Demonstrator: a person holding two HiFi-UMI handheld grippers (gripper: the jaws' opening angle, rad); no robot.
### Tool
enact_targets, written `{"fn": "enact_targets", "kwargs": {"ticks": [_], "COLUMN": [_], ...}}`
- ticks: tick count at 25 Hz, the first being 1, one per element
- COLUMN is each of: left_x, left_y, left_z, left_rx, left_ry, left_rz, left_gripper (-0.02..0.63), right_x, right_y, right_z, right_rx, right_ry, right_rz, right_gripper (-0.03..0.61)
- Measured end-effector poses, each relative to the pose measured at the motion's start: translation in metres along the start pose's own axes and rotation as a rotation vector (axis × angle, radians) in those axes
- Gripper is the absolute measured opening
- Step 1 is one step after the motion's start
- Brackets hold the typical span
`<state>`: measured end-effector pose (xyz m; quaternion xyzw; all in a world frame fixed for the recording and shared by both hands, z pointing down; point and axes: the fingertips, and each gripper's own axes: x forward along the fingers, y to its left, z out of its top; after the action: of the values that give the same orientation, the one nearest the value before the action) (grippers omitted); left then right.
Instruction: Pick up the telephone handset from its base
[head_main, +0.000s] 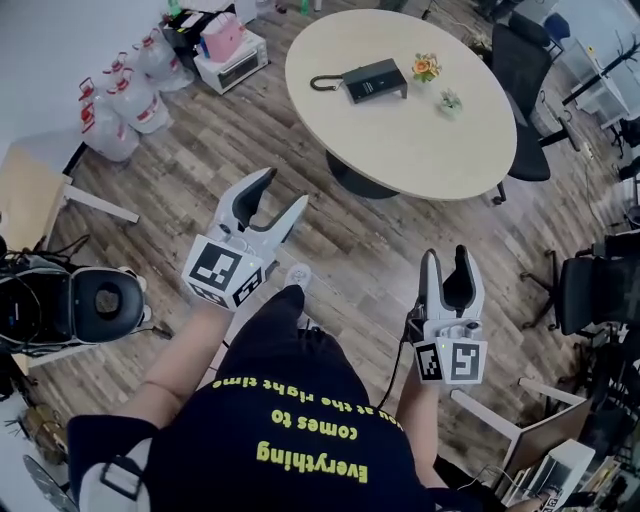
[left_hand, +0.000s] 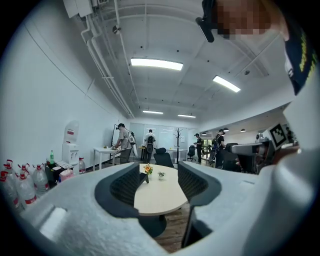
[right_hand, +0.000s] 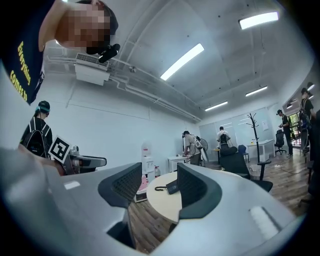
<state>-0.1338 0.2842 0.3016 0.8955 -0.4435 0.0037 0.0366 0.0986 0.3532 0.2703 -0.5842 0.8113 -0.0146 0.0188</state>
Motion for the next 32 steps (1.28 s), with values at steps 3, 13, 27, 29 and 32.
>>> {"fn": "enact_targets", "kwargs": {"ticks": [3, 13, 27, 29, 32], "left_x": [0.028, 0.104, 0.173, 0.187, 0.211], "left_y": [0.028, 0.107, 0.15, 0.155, 0.163], "left_z": [0.008, 0.02, 0.004, 0.004, 0.008], "left_rx": [0.001, 0.01, -0.023, -0.019, -0.015], "left_ry": [-0.01, -0.025, 0.013, 0.018, 0.016], "left_rz": [-0.011, -0.05, -0.005, 0.013, 0.04], "left_gripper": [0.242, 0.242, 0.242, 0.242, 0.242], "right_x": [0.036, 0.131, 0.219, 0.235, 0.26], "right_y": [-0.007, -0.028, -0.06, -0.071, -0.09], "right_z": [0.004, 0.01, -0.009, -0.007, -0.002], "right_rx": [-0.006, -0.023, 0.0, 0.001, -0.004], "right_ry": [-0.003, 0.0, 0.037, 0.03, 0.024], "right_rz": [-0.013, -0.064, -0.001, 0.022, 0.057], "right_gripper": [0.222, 0.224, 0.224, 0.224, 0.224]}}
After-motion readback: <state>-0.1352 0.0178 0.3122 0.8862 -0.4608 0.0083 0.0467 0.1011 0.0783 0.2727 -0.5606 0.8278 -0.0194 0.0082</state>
